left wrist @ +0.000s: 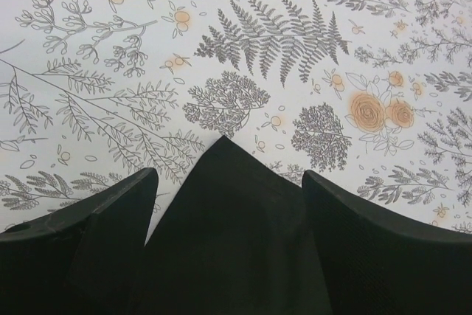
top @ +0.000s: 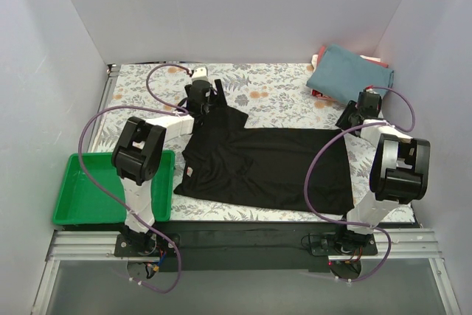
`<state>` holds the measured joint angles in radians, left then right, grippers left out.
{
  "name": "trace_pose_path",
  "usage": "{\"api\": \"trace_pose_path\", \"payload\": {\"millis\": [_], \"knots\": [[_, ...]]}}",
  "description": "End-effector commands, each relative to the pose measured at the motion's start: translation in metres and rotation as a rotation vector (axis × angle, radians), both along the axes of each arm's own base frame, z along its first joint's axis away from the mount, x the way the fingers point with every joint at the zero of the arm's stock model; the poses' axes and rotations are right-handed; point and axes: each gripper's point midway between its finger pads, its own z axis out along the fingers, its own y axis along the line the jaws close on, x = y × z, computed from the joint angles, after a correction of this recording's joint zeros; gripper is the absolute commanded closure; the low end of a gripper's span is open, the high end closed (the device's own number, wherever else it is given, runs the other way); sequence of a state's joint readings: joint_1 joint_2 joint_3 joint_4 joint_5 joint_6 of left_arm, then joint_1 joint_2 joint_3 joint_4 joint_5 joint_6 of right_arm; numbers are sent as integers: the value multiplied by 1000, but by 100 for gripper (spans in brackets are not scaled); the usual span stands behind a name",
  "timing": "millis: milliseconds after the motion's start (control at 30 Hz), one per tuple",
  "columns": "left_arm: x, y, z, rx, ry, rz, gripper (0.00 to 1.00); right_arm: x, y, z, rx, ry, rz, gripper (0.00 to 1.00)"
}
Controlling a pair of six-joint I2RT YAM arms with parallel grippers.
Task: Fold and stack the t-shirts
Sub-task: Fold the tshirt
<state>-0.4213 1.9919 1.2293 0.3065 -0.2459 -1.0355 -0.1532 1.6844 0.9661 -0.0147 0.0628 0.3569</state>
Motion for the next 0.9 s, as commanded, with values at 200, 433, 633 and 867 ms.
{"api": "trace_pose_path", "payload": {"millis": [200, 433, 633, 867], "knots": [[9, 1, 6, 1, 3, -9, 22, -4, 13, -3, -11, -11, 22, 52], [10, 4, 11, 9, -3, -7, 22, -8, 10, -9, -36, 8, 6, 53], [16, 3, 11, 14, -7, -6, 22, -9, 6, -18, -50, 32, -5, 53], [29, 1, 7, 39, -13, -5, 22, -11, 7, -28, -44, 56, -1, 59]]}}
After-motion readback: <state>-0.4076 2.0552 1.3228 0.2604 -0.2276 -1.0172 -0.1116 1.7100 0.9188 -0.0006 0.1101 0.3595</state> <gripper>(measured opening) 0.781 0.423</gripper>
